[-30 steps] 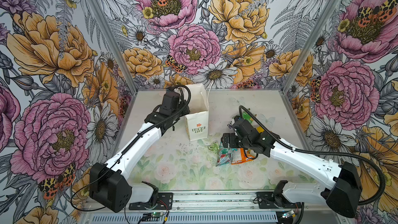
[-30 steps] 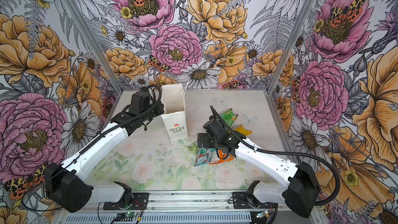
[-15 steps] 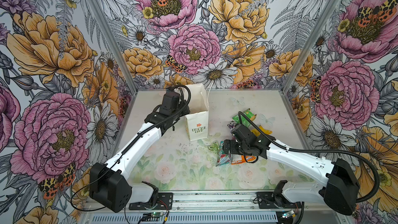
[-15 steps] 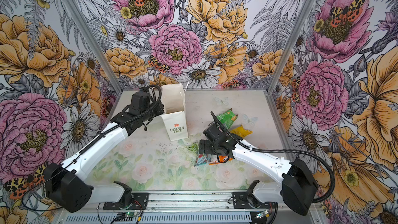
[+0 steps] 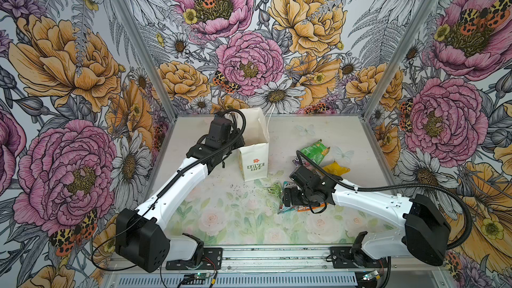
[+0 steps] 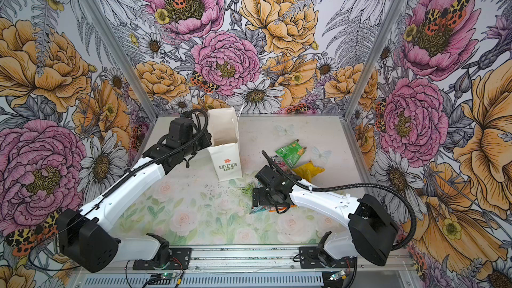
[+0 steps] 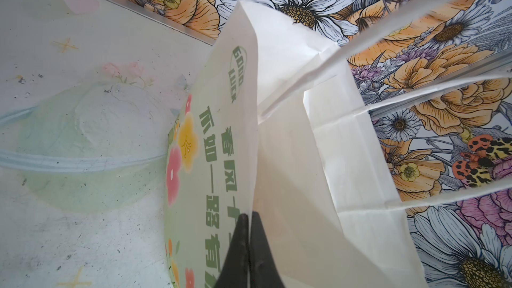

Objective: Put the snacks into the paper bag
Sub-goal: 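Lower the right gripper onto the teal FOX'S candy bag and close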

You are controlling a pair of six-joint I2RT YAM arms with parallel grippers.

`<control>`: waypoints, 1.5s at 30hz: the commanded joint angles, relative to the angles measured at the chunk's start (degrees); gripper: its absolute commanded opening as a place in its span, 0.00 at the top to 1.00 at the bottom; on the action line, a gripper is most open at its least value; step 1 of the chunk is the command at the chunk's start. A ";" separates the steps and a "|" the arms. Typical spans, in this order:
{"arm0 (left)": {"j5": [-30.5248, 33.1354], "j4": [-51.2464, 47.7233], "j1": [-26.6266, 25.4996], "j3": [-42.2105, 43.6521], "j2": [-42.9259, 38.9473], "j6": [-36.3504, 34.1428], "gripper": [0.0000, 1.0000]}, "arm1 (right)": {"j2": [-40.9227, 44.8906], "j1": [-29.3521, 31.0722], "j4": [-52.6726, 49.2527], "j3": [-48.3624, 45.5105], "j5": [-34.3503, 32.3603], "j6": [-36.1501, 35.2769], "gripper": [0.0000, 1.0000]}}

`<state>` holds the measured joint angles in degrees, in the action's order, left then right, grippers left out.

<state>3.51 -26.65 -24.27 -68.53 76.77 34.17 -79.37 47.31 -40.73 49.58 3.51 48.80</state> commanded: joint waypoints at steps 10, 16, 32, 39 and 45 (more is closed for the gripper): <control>-2.07 0.94 -0.51 -0.09 1.07 -0.59 1.00 | -4.40 0.59 1.47 2.43 -2.59 -3.03 0.00; -2.15 0.99 -0.56 -0.03 1.10 -1.48 1.00 | -7.39 0.43 2.50 3.67 -3.88 -4.27 0.00; -2.32 1.07 -0.49 -0.02 1.53 -1.65 1.00 | -10.30 -3.64 5.98 2.38 -9.89 -6.43 0.07; -2.43 0.99 -0.45 0.11 1.45 -1.65 1.00 | -11.92 -4.22 5.93 2.76 -8.39 -8.71 0.12; -2.36 0.99 -0.64 -0.05 1.61 -1.57 1.00 | -12.41 -3.33 5.93 2.18 -6.17 -8.31 0.12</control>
<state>2.98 -25.80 -24.27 -68.53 77.38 33.95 -90.87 43.55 -33.95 51.70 -3.40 41.01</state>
